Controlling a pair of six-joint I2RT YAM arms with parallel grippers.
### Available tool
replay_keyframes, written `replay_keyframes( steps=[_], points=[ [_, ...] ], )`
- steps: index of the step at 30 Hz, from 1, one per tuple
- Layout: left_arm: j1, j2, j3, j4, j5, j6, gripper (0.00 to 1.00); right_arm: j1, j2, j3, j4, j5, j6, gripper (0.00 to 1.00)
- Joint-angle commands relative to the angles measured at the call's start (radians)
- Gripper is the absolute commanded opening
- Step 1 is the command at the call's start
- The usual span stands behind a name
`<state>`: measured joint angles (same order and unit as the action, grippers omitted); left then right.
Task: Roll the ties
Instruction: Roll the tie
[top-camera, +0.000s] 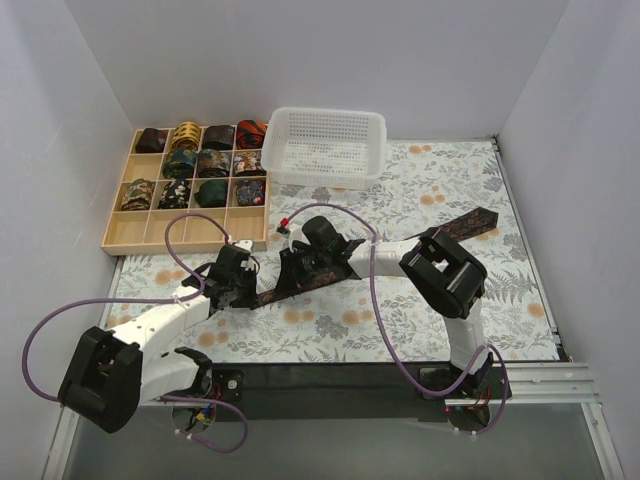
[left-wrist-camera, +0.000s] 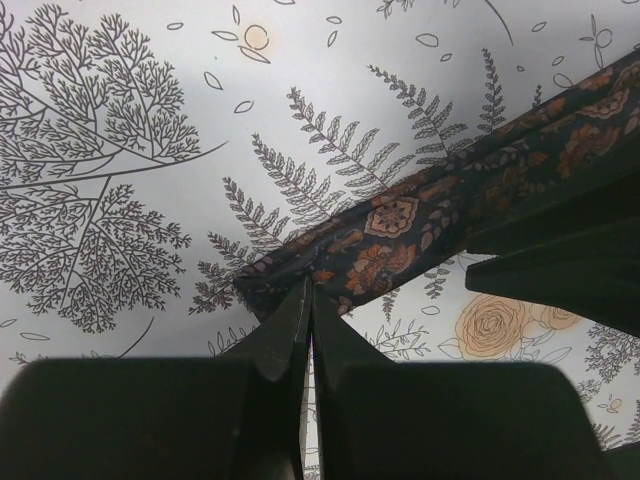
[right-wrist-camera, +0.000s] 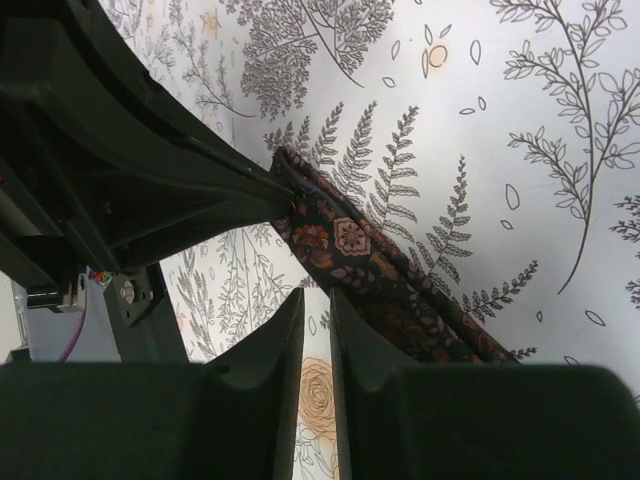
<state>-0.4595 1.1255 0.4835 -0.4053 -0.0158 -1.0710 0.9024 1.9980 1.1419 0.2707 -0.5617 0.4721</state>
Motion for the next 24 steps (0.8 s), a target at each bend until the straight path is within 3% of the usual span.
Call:
replay_keyframes(
  steps=[1,18,24],
  points=[
    [0.005,0.007,-0.002,0.023,0.008,-0.001,0.00,0.004,0.018,0.039,0.042,-0.020,0.010,0.20],
    [0.005,-0.023,0.013,0.000,-0.003,-0.007,0.00,-0.019,0.102,-0.014,0.036,0.034,0.071,0.10],
    [0.034,-0.125,0.001,-0.040,-0.058,-0.052,0.17,-0.039,0.108,-0.039,0.028,0.029,0.094,0.08]
  ],
)
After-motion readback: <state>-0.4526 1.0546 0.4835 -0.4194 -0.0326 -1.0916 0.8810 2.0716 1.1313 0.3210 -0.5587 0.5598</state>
